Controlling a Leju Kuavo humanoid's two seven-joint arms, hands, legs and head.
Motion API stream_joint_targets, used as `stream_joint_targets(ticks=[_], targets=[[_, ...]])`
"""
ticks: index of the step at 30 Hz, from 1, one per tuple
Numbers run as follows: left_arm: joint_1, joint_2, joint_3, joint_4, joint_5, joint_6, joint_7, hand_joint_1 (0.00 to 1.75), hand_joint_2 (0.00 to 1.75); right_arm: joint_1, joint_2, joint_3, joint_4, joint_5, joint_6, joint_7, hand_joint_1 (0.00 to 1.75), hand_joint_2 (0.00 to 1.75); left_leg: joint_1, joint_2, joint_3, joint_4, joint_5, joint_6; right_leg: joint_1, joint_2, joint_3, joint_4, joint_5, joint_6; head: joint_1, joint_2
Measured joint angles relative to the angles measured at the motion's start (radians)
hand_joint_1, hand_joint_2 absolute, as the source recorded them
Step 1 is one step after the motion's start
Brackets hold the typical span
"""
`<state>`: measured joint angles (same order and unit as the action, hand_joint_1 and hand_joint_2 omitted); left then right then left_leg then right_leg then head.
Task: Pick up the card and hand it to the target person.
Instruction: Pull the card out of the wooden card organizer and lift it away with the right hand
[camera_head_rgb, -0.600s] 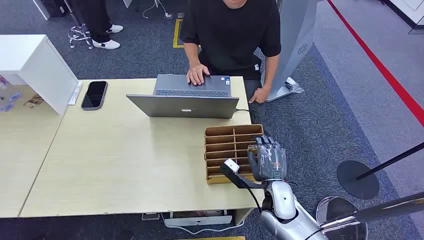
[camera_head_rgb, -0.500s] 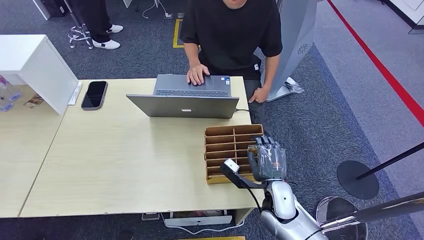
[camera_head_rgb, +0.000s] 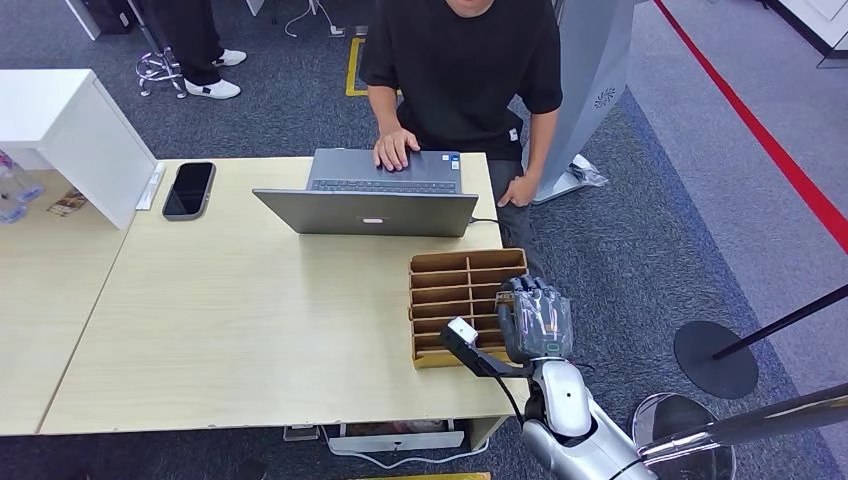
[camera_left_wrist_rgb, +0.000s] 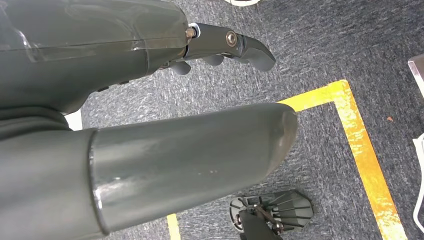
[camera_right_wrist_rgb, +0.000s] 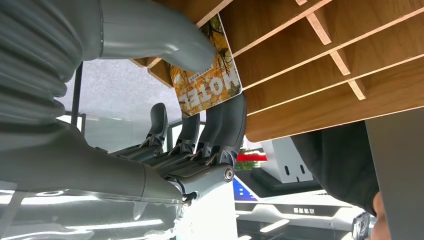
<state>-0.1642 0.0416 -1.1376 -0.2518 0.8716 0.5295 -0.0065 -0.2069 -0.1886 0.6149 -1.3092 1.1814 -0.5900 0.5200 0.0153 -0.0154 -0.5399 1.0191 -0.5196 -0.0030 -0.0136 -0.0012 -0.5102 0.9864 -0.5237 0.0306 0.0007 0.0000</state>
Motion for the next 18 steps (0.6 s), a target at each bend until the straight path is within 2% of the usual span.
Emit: stream_joint_targets(ticks=[13,15,18], targets=[[0.0,0.0,0.0,0.0,0.0,0.0,0.0,0.0,0.0,0.0,-0.001,0.001,0.0,0.007,0.009,0.012,1.01,1.75,0.0,0.0,0.0,0.0,0.0,0.0,0.0,0.0,0.0,0.0,0.0,0.0,0.0,0.0],[0.0,0.0,0.0,0.0,0.0,0.0,0.0,0.0,0.0,-0.001,-0.001,0.001,0.0,0.007,0.01,0.013,1.05,1.75,0.0,0.0,0.0,0.0,0.0,0.0,0.0,0.0,0.0,0.0,0.0,0.0,0.0,0.0],[0.0,0.0,0.0,0.0,0.0,0.0,0.0,0.0,0.0,-0.001,-0.001,0.003,0.0,0.009,0.01,0.014,1.23,1.75,0.0,0.0,0.0,0.0,0.0,0.0,0.0,0.0,0.0,0.0,0.0,0.0,0.0,0.0]])
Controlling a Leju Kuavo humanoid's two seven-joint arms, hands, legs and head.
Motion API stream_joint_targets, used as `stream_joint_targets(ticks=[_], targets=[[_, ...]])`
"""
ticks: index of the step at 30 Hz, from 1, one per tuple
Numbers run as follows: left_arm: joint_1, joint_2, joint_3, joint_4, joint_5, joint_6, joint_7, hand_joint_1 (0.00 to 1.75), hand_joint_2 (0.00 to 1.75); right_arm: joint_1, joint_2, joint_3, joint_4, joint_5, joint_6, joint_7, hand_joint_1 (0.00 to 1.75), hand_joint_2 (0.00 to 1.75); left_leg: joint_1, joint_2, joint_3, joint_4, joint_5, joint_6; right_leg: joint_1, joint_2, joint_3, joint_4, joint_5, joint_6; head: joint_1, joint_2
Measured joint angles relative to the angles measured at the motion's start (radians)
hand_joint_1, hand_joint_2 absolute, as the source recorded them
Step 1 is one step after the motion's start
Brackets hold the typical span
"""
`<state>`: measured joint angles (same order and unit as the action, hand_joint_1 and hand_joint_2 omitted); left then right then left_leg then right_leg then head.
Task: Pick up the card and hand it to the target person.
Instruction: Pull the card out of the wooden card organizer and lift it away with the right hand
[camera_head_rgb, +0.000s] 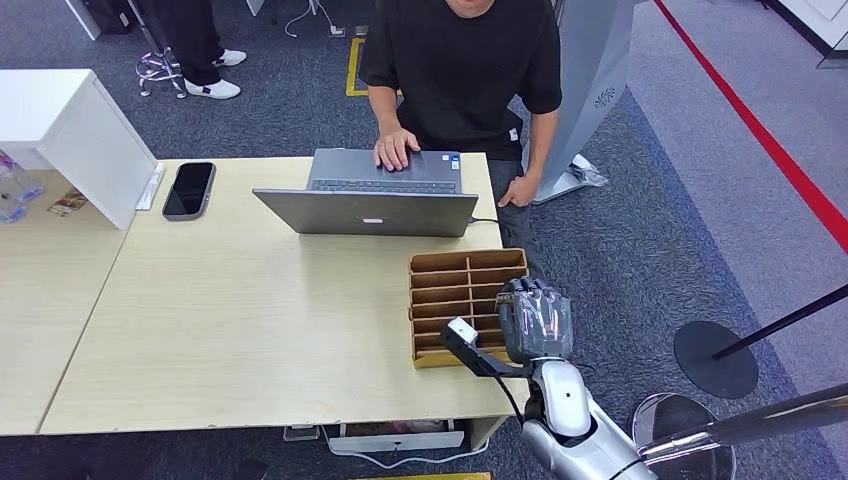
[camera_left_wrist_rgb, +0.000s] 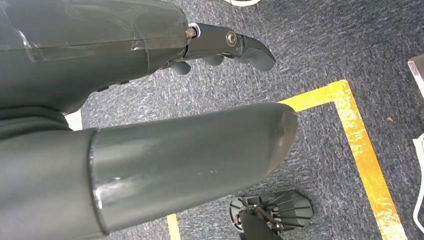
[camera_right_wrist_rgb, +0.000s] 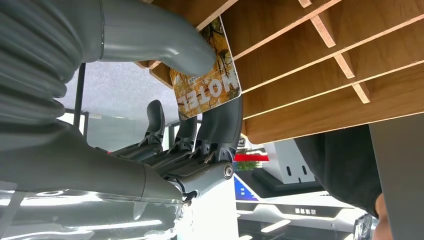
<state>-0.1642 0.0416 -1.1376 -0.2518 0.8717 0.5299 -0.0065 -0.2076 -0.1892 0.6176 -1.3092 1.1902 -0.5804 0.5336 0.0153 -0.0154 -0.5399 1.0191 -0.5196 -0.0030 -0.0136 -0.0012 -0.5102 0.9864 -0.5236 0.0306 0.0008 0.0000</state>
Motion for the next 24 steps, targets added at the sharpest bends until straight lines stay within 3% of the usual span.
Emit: stream_joint_targets(ticks=[9,24], targets=[[0.0,0.0,0.0,0.0,0.0,0.001,0.0,0.0,0.0,-0.004,-0.002,0.007,-0.004,0.005,-0.001,0.0,1.72,1.75,0.0,0.0,0.0,0.0,0.0,0.0,0.0,0.0,0.0,0.0,0.0,0.0,0.0,0.0],[0.0,0.0,0.0,0.0,-0.001,0.002,-0.001,0.0,0.0,-0.01,-0.013,0.016,-0.048,0.038,0.039,0.0,1.75,1.75,0.0,0.0,0.0,0.0,0.0,0.0,0.0,0.0,0.0,0.0,0.0,0.0,0.0,0.0]])
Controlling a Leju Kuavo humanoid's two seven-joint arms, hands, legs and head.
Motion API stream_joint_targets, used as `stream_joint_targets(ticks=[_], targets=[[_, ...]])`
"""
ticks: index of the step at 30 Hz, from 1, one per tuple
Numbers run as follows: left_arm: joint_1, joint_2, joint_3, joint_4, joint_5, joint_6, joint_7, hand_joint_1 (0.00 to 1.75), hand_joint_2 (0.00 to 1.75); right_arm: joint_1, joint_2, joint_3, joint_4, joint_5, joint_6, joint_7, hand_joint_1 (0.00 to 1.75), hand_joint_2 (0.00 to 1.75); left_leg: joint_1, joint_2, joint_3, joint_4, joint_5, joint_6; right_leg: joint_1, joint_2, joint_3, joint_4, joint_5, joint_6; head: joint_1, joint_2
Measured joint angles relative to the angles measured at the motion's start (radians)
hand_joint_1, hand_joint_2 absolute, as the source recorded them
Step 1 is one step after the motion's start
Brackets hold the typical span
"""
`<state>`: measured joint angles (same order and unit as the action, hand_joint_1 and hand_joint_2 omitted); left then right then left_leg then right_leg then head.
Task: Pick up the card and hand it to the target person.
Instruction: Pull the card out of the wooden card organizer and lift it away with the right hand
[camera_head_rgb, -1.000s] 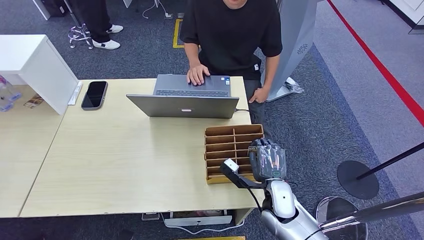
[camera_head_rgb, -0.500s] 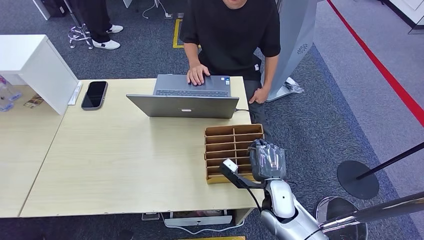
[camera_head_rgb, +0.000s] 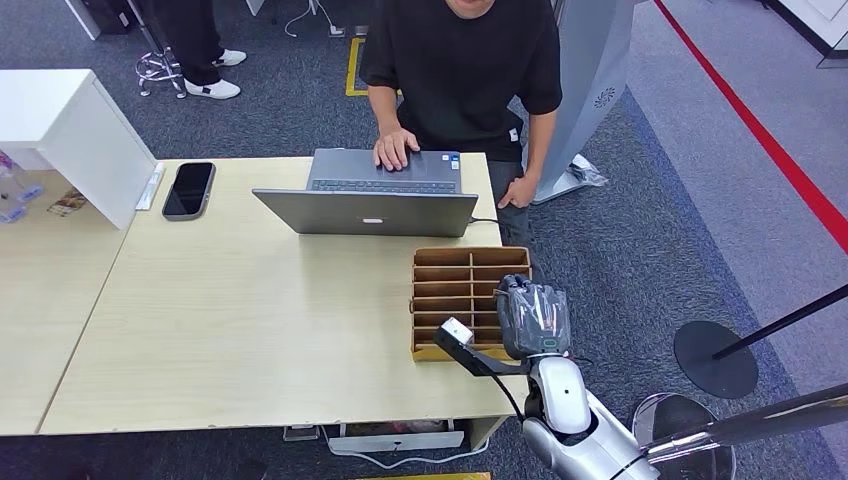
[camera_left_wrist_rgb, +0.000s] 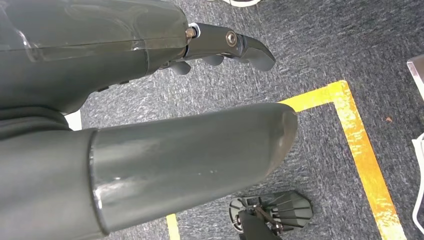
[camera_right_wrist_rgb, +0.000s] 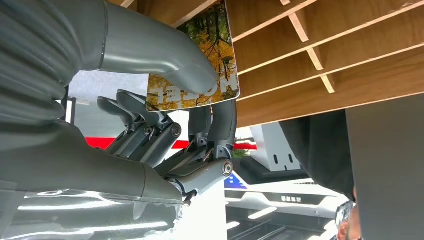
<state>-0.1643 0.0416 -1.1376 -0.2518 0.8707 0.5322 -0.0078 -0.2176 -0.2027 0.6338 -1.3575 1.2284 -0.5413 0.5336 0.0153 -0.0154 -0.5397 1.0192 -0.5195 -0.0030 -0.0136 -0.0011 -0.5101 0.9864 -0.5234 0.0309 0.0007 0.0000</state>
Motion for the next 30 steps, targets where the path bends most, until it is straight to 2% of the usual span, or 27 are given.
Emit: stream_joint_targets(ticks=[7,16,24,30], targets=[[0.0,0.0,0.0,0.0,0.0,0.003,-0.003,0.0,0.0,-0.012,-0.021,0.012,-0.075,-0.06,0.07,-0.013,1.69,1.75,0.0,0.0,0.0,0.0,0.0,0.0,0.0,0.0,0.0,0.0,0.0,0.0,0.0,0.0],[0.0,0.0,0.0,0.0,0.003,0.007,-0.016,0.0,0.0,-0.051,-0.068,0.024,-0.216,-0.176,0.146,-0.038,1.72,1.75,0.0,0.0,0.0,0.0,0.0,0.0,0.0,0.0,0.0,0.0,0.0,0.0,0.0,0.0],[0.0,0.0,0.0,0.0,-0.005,0.0,-0.016,0.0,0.0,-0.137,-0.121,0.023,-0.306,-0.325,0.171,-0.067,1.57,1.75,0.0,0.0,0.0,0.0,0.0,0.0,0.0,0.0,0.0,0.0,0.0,0.0,0.0,0.0],[-0.005,0.0,0.0,0.0,-0.021,-0.009,-0.008,0.0,0.0,-0.216,-0.156,0.016,-0.306,-0.409,0.195,-0.069,1.61,1.75,0.0,0.0,0.0,0.001,0.0,0.0,0.0,0.0,0.0,0.0,0.0,0.0,0.0,0.0]])
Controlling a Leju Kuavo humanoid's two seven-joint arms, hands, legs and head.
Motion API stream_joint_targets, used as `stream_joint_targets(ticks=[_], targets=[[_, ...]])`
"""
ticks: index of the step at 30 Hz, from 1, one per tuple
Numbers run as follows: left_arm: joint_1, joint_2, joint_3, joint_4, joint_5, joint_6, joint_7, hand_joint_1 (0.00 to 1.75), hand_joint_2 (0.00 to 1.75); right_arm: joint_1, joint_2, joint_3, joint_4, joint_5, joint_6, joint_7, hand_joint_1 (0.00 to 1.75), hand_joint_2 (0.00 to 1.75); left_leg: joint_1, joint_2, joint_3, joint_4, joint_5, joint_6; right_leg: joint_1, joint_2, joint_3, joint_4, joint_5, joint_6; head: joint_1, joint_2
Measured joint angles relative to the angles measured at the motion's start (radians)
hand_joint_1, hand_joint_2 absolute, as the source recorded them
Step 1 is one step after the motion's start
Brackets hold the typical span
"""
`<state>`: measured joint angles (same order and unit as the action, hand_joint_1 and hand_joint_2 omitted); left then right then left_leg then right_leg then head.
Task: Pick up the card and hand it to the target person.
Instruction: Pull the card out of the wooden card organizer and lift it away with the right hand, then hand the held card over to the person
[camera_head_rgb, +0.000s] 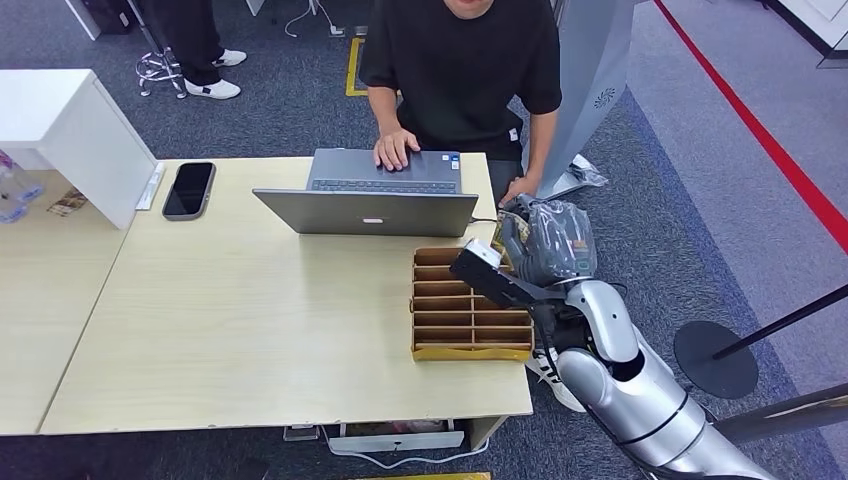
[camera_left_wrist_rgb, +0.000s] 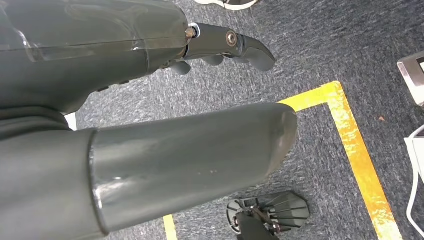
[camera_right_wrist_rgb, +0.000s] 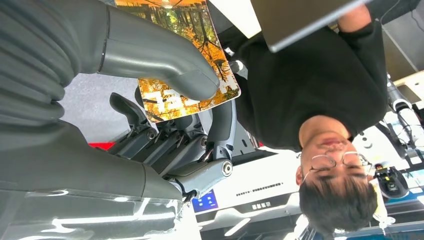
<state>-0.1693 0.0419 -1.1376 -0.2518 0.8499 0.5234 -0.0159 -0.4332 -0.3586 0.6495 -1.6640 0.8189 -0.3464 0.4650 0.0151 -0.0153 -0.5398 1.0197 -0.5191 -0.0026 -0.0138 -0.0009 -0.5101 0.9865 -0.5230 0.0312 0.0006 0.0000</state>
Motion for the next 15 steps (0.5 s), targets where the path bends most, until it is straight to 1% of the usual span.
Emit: stream_joint_targets(ticks=[7,12,15], targets=[[-0.017,0.0,0.0,0.0,-0.024,-0.013,0.024,0.0,0.0,-0.119,-0.023,-0.002,0.061,-0.111,0.035,-0.009,1.6,1.75,0.0,0.0,0.0,0.0,0.0,0.0,0.0,0.0,0.0,0.0,0.0,0.0,0.0,0.0],[-0.031,-0.001,-0.001,0.0,-0.038,-0.021,0.032,0.0,0.0,-0.206,-0.025,0.001,0.168,-0.164,0.041,-0.019,1.61,1.75,0.0,0.0,-0.001,0.0,0.0,0.0,0.0,-0.001,0.0,0.0,0.0,0.0,0.0,0.0],[-0.037,-0.002,-0.001,0.0,-0.044,-0.025,0.038,0.0,0.0,-0.242,-0.025,0.002,0.233,-0.178,0.034,-0.021,1.58,1.75,0.0,0.0,-0.001,0.0,0.0,0.0,0.0,-0.001,0.0,0.0,0.0,0.0,0.0,0.0]])
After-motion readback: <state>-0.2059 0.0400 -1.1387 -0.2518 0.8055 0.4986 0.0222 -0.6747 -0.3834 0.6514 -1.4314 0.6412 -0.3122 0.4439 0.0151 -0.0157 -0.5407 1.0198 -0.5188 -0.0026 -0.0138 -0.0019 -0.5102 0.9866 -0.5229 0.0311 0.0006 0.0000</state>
